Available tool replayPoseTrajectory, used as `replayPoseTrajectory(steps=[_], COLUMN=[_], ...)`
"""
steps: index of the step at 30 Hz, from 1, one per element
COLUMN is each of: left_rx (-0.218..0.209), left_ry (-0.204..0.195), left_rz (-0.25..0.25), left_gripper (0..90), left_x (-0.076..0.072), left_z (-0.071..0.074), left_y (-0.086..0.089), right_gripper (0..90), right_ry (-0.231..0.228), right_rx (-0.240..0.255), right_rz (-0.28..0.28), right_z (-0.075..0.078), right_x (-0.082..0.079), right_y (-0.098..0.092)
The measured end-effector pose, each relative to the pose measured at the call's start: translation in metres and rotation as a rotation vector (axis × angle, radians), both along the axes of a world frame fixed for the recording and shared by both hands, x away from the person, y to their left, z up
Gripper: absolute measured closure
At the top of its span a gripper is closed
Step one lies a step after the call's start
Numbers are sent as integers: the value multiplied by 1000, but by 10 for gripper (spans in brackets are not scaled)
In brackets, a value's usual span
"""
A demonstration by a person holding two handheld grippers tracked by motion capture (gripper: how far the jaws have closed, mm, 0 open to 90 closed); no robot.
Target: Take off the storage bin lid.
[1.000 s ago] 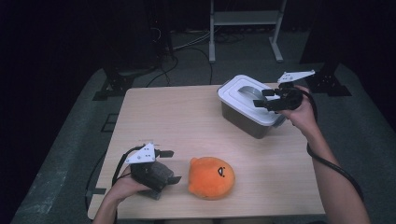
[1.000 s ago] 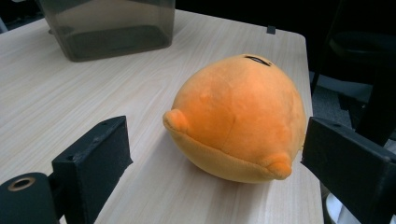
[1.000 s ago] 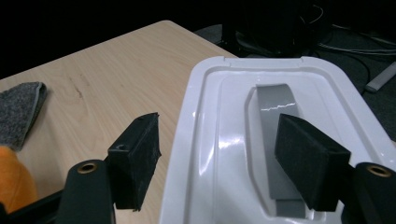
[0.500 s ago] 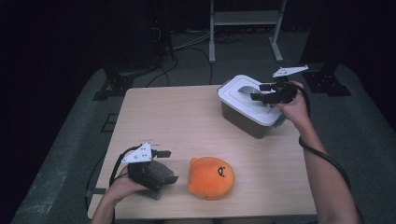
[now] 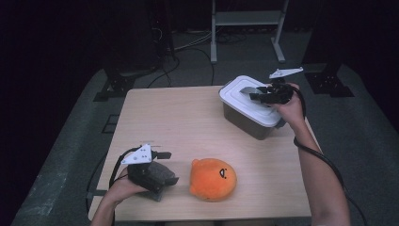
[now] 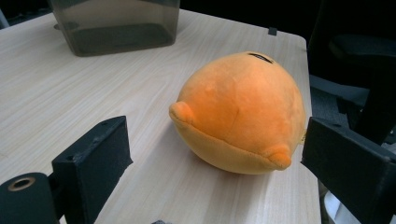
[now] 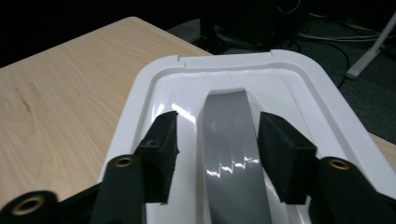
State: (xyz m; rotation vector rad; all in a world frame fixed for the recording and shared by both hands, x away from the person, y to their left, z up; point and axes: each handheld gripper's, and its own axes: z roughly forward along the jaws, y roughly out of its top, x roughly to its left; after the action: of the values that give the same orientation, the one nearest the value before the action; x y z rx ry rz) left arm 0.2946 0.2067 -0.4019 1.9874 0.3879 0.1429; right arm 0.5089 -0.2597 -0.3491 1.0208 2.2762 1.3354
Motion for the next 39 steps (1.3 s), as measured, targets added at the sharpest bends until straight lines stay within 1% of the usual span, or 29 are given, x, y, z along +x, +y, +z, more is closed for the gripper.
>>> replayPoseTrajectory(steps=[1,2,6,8,11,14,22,24,26,28,31,39], left_rx=[0,6,5,8,11,10,11,8,9,9,8,7], left_ry=[0,4,5,5,6,5,6,7,6,5,5,0], left_rz=[0,-1,-2,-1,0,0,6,4,1,3,8,7], left_gripper=[72,72,72,72,72,72,72,72,72,72,72,72], left_x=[0,0,-1,-1,-1,-1,-2,-2,-2,-3,-3,-3], left_z=[0,-1,0,0,-1,0,0,1,1,1,1,2], left_y=[0,-1,0,0,0,1,3,3,3,3,4,4], right_gripper=[502,538,584,599,609,635,656,658,661,661,662,663], right_ry=[0,10,0,4,4,16,34,43,52,54,50,63], right_rx=[0,-8,-19,-11,-11,2,46,48,52,52,43,46], right_rz=[0,-6,-9,-14,-15,-14,3,4,16,19,42,80], right_z=[0,0,-1,-1,-1,-1,-3,-3,-2,-2,-2,-1], right_x=[0,1,1,2,1,2,-2,-2,-2,-3,-6,-10], right_y=[0,0,1,1,1,1,-1,-1,0,1,4,9])
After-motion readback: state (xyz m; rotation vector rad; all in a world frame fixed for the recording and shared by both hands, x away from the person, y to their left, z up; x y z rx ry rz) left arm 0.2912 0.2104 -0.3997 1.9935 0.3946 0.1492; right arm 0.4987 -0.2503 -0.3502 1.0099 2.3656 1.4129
